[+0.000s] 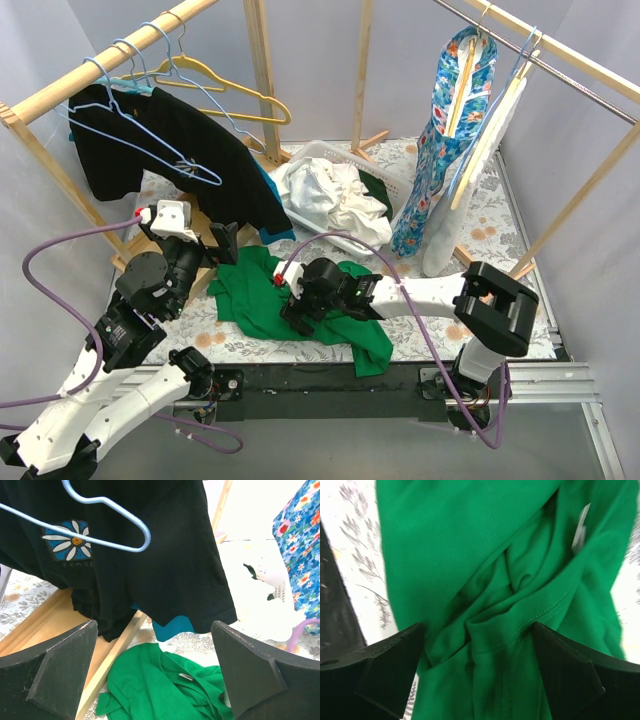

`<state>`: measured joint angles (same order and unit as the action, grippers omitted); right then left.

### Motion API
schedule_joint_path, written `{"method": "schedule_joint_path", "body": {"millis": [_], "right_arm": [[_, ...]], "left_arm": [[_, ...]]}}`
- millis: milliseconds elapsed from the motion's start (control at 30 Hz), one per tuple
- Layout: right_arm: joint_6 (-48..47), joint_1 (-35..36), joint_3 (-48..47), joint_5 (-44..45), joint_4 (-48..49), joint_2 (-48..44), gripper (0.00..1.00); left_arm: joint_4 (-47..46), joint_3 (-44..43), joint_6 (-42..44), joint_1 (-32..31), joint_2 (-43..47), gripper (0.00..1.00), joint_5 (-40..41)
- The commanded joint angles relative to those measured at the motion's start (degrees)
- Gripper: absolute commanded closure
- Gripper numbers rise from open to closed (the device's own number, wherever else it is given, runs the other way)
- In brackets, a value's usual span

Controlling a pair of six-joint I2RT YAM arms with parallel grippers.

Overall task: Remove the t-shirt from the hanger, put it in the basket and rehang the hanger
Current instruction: Pick up the T-shirt and place it in the bin.

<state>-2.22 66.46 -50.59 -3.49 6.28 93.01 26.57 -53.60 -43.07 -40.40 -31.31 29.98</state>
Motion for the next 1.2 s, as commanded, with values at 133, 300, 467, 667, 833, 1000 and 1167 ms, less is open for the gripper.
{"method": "schedule_joint_path", "body": {"millis": [133, 300, 467, 667, 833, 1000, 1167], "right_arm": [[4.2, 0.1, -2.1, 1.4, 2.9, 7.8, 0.10], [7.1, 0.1, -0.6, 9.2, 2.1, 8.2, 0.61], [8.0, 0.1, -0.5, 16.7, -3.1, 4.1, 0.99], [8.3, 0.1, -2.1, 28.2, -7.8, -9.7, 0.99], [4.8, 0.1, -5.6, 37.3, -8.0, -18.6, 0.99], [-3.6, -0.1, -10.7, 45.3, -4.2, -24.8, 0.99], [-13.8, -1.1, -15.5, 46.9, 8.6, -26.6, 0.99]], "left_arm": [[0.7, -0.7, -0.6, 0.0, 0.9, 0.02, 1.0], [1.0, -0.4, -0.5, 0.0, 1.5, 0.02, 1.3], [1.6, -0.4, -0.4, 0.0, 2.6, 0.02, 1.6], [2.0, -0.4, -0.4, 0.0, 3.4, 0.02, 1.9], [2.3, -0.4, -0.6, 0.0, 3.8, 0.02, 1.9], [2.5, -0.4, -1.1, 0.0, 4.0, 0.02, 1.7], [2.4, -0.6, -1.4, 0.0, 3.5, 0.02, 1.3]]}}
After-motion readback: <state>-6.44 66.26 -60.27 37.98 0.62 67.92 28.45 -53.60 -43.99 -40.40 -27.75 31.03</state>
